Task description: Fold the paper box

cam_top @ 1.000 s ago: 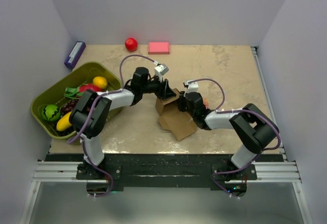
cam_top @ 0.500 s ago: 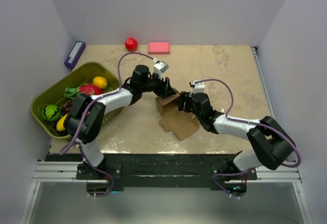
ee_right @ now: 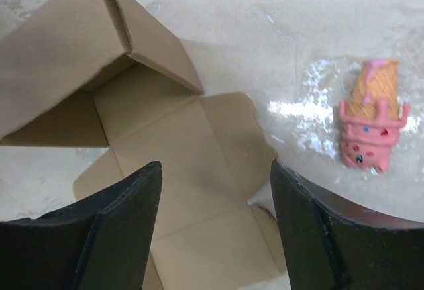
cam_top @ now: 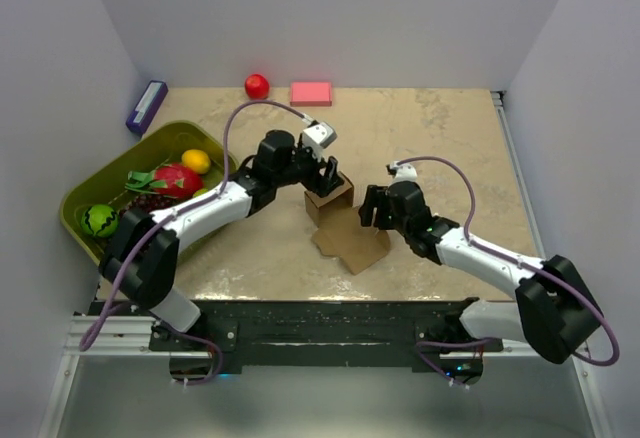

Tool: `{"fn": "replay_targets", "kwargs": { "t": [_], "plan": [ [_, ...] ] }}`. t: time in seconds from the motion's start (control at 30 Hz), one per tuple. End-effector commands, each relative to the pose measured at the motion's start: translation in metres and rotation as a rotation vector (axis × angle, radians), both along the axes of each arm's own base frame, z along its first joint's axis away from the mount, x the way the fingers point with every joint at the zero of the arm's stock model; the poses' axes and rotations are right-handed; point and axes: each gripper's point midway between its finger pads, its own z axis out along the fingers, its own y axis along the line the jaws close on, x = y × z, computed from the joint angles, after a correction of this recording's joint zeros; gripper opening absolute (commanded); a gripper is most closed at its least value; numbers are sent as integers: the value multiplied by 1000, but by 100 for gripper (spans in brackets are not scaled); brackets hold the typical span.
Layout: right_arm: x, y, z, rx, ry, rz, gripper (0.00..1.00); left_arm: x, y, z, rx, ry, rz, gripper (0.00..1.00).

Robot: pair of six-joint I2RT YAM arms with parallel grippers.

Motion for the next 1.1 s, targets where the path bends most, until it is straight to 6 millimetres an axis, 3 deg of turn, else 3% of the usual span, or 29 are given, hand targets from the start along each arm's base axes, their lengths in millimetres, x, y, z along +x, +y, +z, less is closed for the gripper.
{"fn": "replay_targets", "kwargs": {
  "t": [0.0, 0.13, 0.23, 0.33, 0.53, 0.7, 0.87, 1.07],
  "plan": [
    [-23, -12, 0, -5, 115, -20, 70, -14, -4, 22, 153, -143, 4, 73],
    [-36, -34, -6, -58, 162, -76, 70, -17, 11, 11, 289, -87, 71, 73],
    [-39, -42, 1, -41, 146, -103, 69, -17, 18, 2, 353, -61, 94, 73],
    [-38, -42, 11, -1, 112, -112, 69, -12, 21, -4, 425, -77, 105, 73],
    [-37, -38, 18, 29, 99, -109, 71, -19, -3, -8, 436, -85, 31, 74],
    [-37, -42, 24, 12, 77, -105, 73, -29, -11, -32, 510, -74, -13, 74],
    [-36, -38, 36, 54, 33, -90, 73, -24, -4, -47, 722, -197, 60, 74],
    [-37, -39, 43, 77, 7, -95, 74, -12, 3, -49, 792, -258, 170, 68]
  ]
}}
